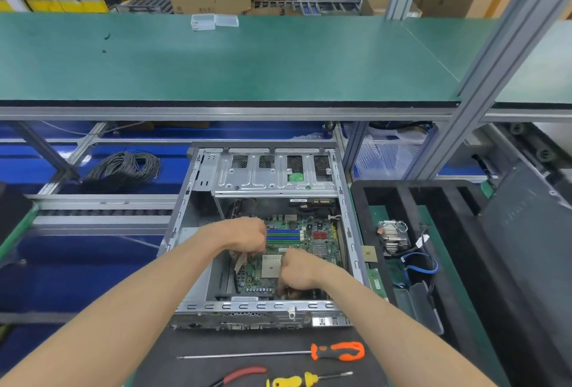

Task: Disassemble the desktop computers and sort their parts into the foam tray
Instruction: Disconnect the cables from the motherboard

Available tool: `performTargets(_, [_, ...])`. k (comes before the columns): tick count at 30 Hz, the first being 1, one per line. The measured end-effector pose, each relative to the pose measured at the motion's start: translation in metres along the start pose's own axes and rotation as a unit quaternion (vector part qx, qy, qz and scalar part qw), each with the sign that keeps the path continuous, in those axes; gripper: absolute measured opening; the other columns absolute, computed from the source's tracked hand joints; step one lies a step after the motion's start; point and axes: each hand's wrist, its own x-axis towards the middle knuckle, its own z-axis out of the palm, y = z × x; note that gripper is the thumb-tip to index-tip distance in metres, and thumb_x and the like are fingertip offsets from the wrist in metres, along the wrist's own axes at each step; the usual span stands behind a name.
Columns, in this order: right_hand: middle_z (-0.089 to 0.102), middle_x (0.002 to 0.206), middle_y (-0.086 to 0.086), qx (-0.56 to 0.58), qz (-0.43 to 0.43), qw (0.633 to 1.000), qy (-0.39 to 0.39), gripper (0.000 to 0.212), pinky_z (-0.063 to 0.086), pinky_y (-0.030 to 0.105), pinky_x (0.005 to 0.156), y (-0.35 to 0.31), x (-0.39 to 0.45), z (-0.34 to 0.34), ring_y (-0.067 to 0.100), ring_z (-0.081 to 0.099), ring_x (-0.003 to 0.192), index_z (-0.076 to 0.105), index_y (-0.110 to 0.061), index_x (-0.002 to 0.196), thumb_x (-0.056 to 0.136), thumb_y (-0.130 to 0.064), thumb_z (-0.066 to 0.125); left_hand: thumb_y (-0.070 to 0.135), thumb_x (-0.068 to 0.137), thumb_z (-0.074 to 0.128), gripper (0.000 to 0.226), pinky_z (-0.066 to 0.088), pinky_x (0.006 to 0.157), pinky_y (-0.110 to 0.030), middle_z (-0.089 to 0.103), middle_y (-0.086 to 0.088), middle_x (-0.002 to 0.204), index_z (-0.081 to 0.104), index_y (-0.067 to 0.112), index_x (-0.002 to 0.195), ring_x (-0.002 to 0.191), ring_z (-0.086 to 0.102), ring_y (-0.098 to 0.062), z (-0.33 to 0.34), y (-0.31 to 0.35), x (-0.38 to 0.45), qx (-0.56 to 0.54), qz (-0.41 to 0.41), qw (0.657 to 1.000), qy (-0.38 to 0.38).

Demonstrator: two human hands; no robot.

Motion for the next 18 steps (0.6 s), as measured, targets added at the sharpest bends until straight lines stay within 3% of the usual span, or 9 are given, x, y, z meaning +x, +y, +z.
performTargets(2, [0.060, 0.076, 0.007, -0.025, 0.021, 0.999, 0.004, 0.021, 0.047, 0.029, 0.055, 0.001, -0.001, 0.001, 0.019, 0.055, 0.062, 0.061, -0.004, 0.080, 0.093, -0.012, 0.047, 0.016, 0.093, 0.053, 0.013, 0.053, 0.076, -0.040, 0.059, -0.006, 0.081, 0.057, 0.008, 0.084, 0.078, 0.057, -0.024, 0.006, 0.002, 0.001, 0.088, -0.015, 0.996, 0.027])
performTargets(6, [0.060, 0.067, 0.008, -0.017, 0.040, 0.999, 0.008, 0.022, 0.051, 0.032, 0.058, 0.000, -0.002, 0.001, 0.022, 0.056, 0.057, 0.061, -0.004, 0.072, 0.090, -0.014, 0.054, 0.003, 0.092, 0.049, 0.008, 0.046, 0.069, -0.034, 0.048, -0.010, 0.095, 0.047, 0.011, 0.094, 0.083, 0.054, -0.027, 0.014, 0.001, 0.003, 0.160, -0.038, 0.982, 0.093])
performTargets(8, [0.057, 0.066, 0.017, -0.021, 0.043, 0.999, 0.013, 0.022, 0.052, 0.043, 0.061, 0.001, -0.001, 0.001, 0.023, 0.051, 0.061, 0.063, 0.006, 0.072, 0.088, -0.005, 0.052, -0.001, 0.091, 0.049, 0.022, 0.044, 0.070, -0.034, 0.050, -0.012, 0.100, 0.052, 0.007, 0.111, 0.093, 0.060, -0.032, 0.016, -0.001, 0.005, 0.185, -0.035, 0.975, 0.119])
performTargets(10, [0.067, 0.085, 0.031, -0.017, 0.039, 0.999, 0.019, 0.022, 0.058, 0.051, 0.071, 0.001, 0.000, 0.001, 0.031, 0.063, 0.073, 0.066, 0.017, 0.084, 0.087, 0.001, 0.051, -0.004, 0.090, 0.048, 0.034, 0.044, 0.070, -0.034, 0.054, -0.013, 0.104, 0.052, 0.004, 0.123, 0.102, 0.062, -0.036, 0.016, -0.003, 0.006, 0.201, -0.030, 0.969, 0.139])
performTargets(12, [0.069, 0.109, 0.029, -0.011, 0.035, 0.999, 0.033, 0.025, 0.058, 0.054, 0.081, 0.003, 0.000, 0.000, 0.038, 0.070, 0.099, 0.067, 0.018, 0.099, 0.087, 0.003, 0.051, -0.004, 0.089, 0.048, 0.031, 0.044, 0.068, -0.034, 0.047, -0.008, 0.090, 0.054, 0.006, 0.118, 0.096, 0.062, -0.035, 0.014, -0.004, 0.006, 0.193, -0.024, 0.970, 0.142])
performTargets(15, [0.071, 0.109, 0.023, -0.011, 0.033, 0.998, 0.046, 0.026, 0.059, 0.050, 0.084, 0.004, 0.002, 0.000, 0.035, 0.069, 0.103, 0.070, 0.013, 0.101, 0.087, 0.002, 0.050, 0.000, 0.086, 0.052, 0.026, 0.047, 0.066, -0.037, 0.044, -0.003, 0.087, 0.053, 0.014, 0.107, 0.084, 0.057, -0.029, 0.004, -0.004, 0.004, 0.152, 0.000, 0.980, 0.128])
performTargets(18, [0.068, 0.108, 0.019, -0.018, 0.038, 0.997, 0.065, 0.022, 0.058, 0.049, 0.088, 0.005, 0.003, 0.001, 0.035, 0.067, 0.102, 0.072, 0.006, 0.091, 0.088, 0.000, 0.050, 0.002, 0.086, 0.053, 0.030, 0.052, 0.072, -0.038, 0.049, 0.001, 0.090, 0.052, 0.021, 0.108, 0.087, 0.060, -0.025, -0.002, -0.006, 0.003, 0.108, 0.026, 0.988, 0.109])
